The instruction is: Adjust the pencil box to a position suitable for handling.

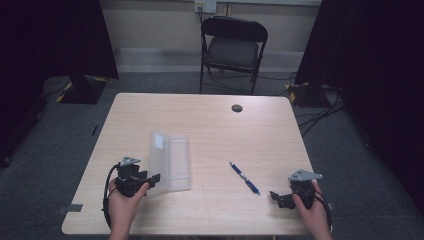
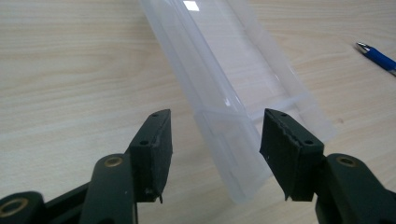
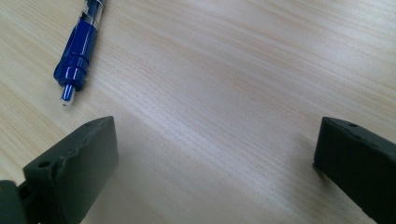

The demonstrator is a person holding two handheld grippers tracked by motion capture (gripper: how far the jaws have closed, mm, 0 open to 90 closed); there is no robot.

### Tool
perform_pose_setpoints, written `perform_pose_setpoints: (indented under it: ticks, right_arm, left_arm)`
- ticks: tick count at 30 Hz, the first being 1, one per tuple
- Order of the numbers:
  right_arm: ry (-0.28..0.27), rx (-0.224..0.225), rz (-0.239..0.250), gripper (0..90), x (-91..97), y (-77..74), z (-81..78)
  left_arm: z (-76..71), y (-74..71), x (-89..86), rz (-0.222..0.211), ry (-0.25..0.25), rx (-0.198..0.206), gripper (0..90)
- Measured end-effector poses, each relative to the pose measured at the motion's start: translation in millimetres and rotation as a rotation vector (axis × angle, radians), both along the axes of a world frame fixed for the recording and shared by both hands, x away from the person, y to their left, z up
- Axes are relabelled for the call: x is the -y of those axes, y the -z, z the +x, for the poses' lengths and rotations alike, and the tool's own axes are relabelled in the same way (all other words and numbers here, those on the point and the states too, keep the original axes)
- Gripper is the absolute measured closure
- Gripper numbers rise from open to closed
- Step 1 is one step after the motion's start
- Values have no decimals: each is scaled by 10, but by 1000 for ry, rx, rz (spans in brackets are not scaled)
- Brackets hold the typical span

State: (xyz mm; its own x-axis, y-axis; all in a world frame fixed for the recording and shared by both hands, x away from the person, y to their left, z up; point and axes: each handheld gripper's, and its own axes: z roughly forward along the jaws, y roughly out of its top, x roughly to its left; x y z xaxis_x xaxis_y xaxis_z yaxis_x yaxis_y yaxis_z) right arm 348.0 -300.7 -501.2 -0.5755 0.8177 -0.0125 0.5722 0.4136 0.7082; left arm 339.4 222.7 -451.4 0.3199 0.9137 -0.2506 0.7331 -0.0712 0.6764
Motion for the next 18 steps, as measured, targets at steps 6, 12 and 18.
perform_pose_setpoints:
  ticks: [6, 12, 18]
  right_arm:
    - [1, -2, 1, 0, 0, -1, 0]
    - [0, 0, 0, 0, 0, 0, 0]
    - [1, -2, 1, 0, 0, -1, 0]
  left_arm:
    - [-25, 63, 75, -1, -1, -10, 383]
    - [3, 49, 34, 12, 6, -9, 573]
    - [32, 35, 23, 6, 38, -28, 659]
